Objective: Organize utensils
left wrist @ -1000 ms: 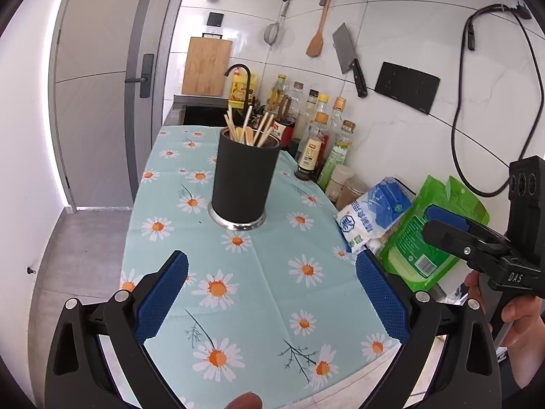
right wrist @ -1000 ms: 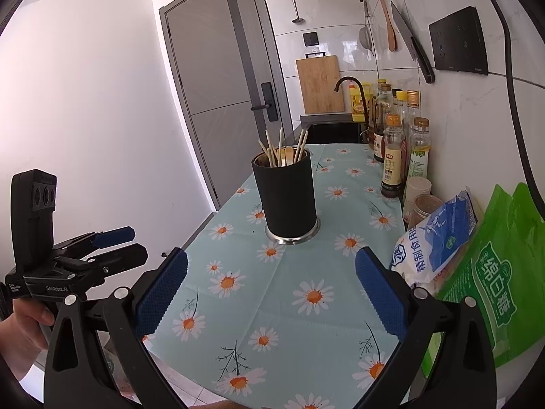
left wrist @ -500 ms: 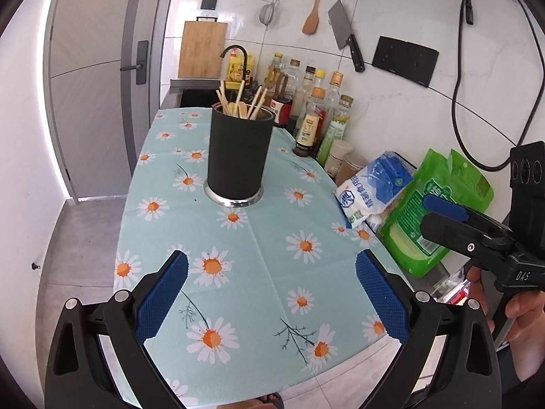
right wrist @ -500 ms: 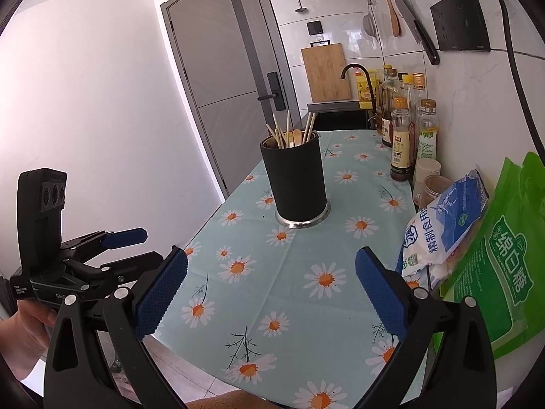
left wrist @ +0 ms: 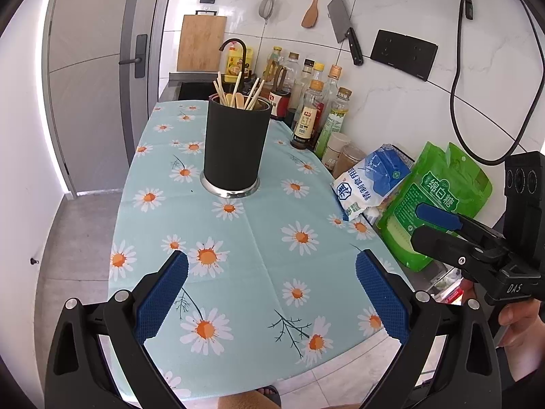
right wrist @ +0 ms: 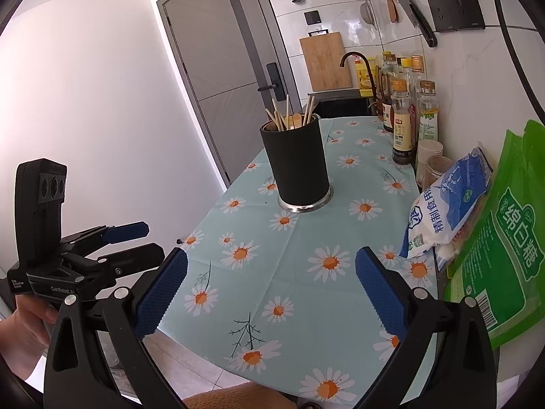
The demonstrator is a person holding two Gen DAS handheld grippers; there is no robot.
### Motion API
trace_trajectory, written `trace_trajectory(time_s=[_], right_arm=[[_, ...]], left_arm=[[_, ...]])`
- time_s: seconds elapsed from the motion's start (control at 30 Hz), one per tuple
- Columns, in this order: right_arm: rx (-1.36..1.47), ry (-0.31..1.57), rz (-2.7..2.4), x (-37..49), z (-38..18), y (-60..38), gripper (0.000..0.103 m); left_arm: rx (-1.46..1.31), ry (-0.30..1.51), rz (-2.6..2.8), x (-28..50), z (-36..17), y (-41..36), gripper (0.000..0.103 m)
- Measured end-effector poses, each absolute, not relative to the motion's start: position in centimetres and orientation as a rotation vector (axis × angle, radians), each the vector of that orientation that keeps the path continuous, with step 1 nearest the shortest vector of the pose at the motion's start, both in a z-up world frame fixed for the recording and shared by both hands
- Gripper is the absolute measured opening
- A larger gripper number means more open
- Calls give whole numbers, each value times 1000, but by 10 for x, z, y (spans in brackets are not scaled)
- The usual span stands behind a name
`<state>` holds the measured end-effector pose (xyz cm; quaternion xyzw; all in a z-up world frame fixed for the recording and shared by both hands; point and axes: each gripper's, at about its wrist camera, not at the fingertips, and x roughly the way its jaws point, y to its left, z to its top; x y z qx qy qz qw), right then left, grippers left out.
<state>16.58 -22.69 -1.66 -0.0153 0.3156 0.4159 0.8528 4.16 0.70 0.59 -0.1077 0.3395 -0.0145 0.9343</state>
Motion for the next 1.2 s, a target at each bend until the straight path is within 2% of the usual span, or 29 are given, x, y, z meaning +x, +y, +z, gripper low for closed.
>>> trace_trajectory(time_s=[1.2], right_arm=[[-70,670,808,165,-24,-237,98]], left_arm=[[-243,684,-34,35,7,7,96]])
